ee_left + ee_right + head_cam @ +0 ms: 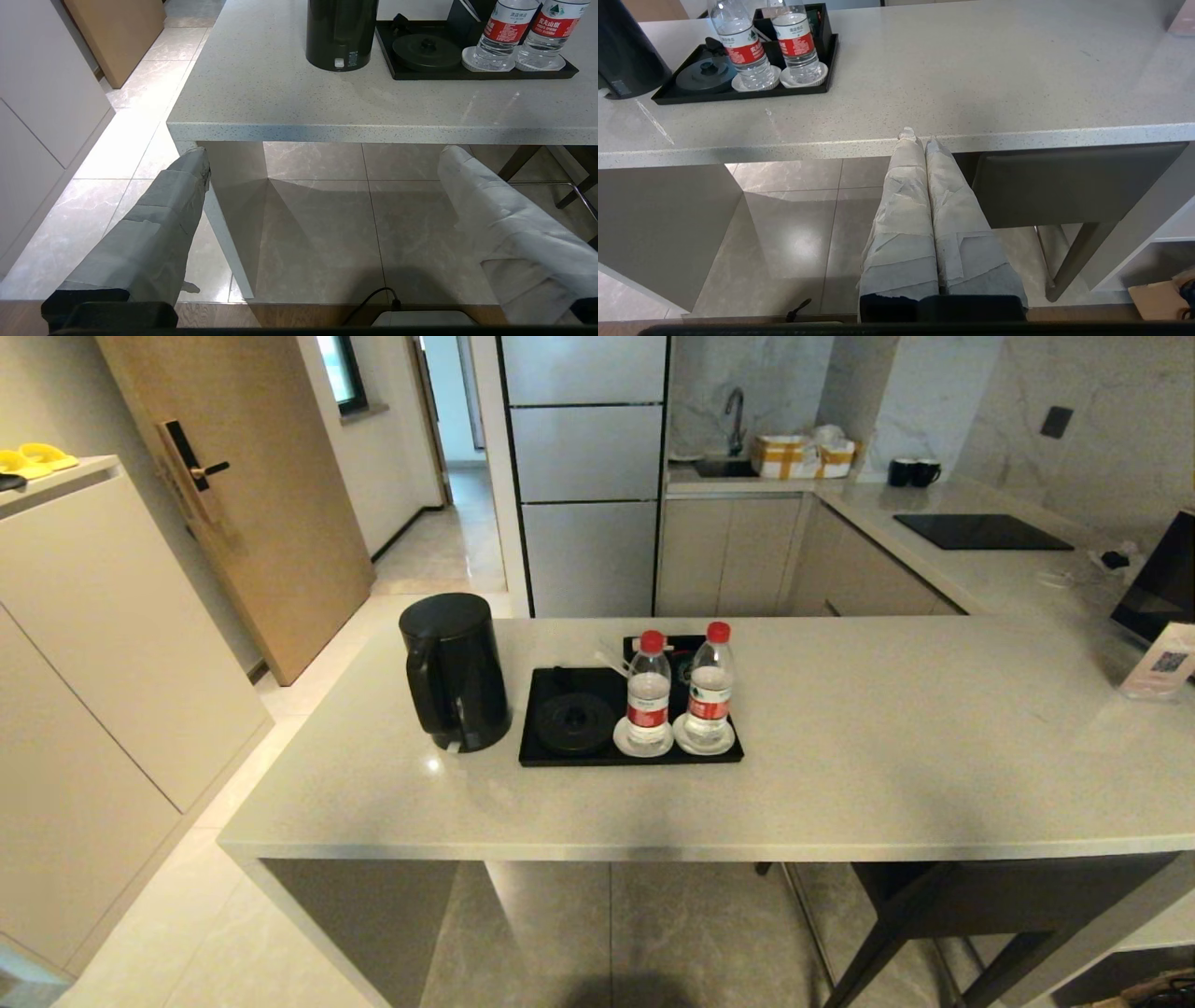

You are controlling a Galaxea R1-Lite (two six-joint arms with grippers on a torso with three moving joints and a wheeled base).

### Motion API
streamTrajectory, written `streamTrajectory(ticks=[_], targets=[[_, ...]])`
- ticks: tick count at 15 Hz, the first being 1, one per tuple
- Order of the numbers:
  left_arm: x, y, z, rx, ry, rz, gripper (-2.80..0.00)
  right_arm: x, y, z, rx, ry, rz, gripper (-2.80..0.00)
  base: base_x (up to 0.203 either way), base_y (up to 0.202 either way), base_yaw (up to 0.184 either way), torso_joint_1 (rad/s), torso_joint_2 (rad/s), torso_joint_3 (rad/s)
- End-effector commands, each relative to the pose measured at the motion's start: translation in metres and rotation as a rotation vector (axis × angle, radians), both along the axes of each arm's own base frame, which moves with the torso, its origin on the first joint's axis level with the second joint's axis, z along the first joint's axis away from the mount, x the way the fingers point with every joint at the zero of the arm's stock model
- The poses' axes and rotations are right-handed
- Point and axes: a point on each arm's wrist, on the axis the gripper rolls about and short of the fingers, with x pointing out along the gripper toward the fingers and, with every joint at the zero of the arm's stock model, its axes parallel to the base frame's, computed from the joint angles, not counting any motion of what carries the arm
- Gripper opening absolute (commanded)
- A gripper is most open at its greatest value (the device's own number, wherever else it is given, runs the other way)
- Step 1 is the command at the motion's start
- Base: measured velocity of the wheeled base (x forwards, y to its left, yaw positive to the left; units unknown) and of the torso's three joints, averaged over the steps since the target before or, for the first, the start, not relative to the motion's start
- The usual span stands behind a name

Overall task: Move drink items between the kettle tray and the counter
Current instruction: Pick up the bottled water

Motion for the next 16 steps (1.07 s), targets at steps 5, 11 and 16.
streamTrajectory(ticks=[5, 11, 16], targets=[[0.0001, 0.0000, -0.0004, 0.000, 0.001, 0.000, 0.00, 0.0001, 0.0000, -0.0004, 0.000, 0.001, 0.000, -2.80, 0.000, 0.000, 0.000, 0.000, 0.00, 0.000], [0.0001, 0.0000, -0.0002, 0.013, 0.000, 0.001, 0.00, 0.0001, 0.0000, -0.0004, 0.003, 0.001, 0.000, -2.80, 0.000, 0.000, 0.000, 0.000, 0.00, 0.000], [0.0000, -0.0001, -0.0004, 0.063, 0.004, -0.005, 0.00, 0.0002, 0.0000, -0.0005, 0.007, 0.004, 0.001, -2.80, 0.000, 0.000, 0.000, 0.000, 0.00, 0.000]])
